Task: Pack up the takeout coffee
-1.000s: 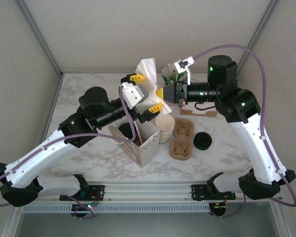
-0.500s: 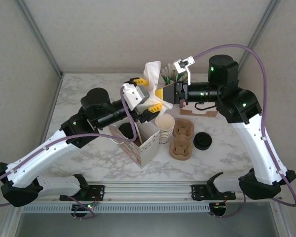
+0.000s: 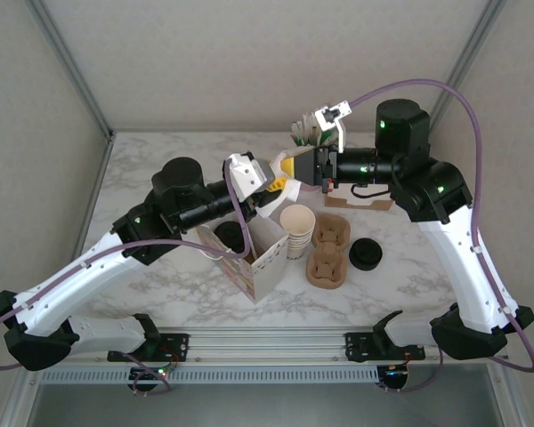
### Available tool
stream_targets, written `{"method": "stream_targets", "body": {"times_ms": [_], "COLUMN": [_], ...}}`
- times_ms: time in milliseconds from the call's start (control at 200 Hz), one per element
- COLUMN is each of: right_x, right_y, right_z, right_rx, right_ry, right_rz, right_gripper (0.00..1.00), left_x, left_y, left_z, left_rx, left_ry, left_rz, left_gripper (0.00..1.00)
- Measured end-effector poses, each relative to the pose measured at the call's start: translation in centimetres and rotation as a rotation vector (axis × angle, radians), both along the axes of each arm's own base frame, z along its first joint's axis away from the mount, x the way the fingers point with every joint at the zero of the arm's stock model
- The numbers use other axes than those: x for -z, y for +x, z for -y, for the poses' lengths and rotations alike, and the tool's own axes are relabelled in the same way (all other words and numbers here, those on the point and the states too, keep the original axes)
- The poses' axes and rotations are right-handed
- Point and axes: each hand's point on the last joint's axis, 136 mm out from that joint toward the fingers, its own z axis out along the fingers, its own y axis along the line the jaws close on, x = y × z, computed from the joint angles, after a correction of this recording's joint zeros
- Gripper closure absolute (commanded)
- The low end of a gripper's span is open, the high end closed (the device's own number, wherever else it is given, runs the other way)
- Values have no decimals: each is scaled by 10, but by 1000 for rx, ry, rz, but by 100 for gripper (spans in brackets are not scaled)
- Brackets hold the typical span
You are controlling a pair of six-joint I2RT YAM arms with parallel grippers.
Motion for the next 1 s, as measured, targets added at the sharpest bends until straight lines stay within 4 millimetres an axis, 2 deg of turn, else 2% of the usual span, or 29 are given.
{"method": "stream_targets", "body": {"times_ms": [40,165,210,295,395,571,711,841,1001], "right_x": [2,6,9,13,16,20,33,55,83], "right_y": [2,10,14,21,31,49,68,83,92], "right_z": [0,2,5,11,23,51,74,95,118], "right_rx": [12,63,92,154,256,471,650,801,944], "right_ry": [-6,-25,-33,-48,-59,-75,-110,-173,-251], "right_rz": [2,16,14,33,55,83,70,28,-35], "right_gripper": [84,45,39,33,30,30,30,30,31], "left_x": [1,3,1,-3,-10,-28,-33,-29,-6], "left_y": [0,-1,-2,-6,-9,-17,-24,-29,-27], "left_z": [0,-2,-4,-11,-31,-86,-123,-140,-137], "left_rx": [0,-1,-5,-15,-74,-238,-359,-436,-522], "left_ry": [1,14,13,13,-8,-102,-185,-223,-191], "left_rz": [-3,-24,-44,-83,-159,-314,-477,-639,-823], "left_gripper": [100,100,100,100,100,100,100,100,100]}}
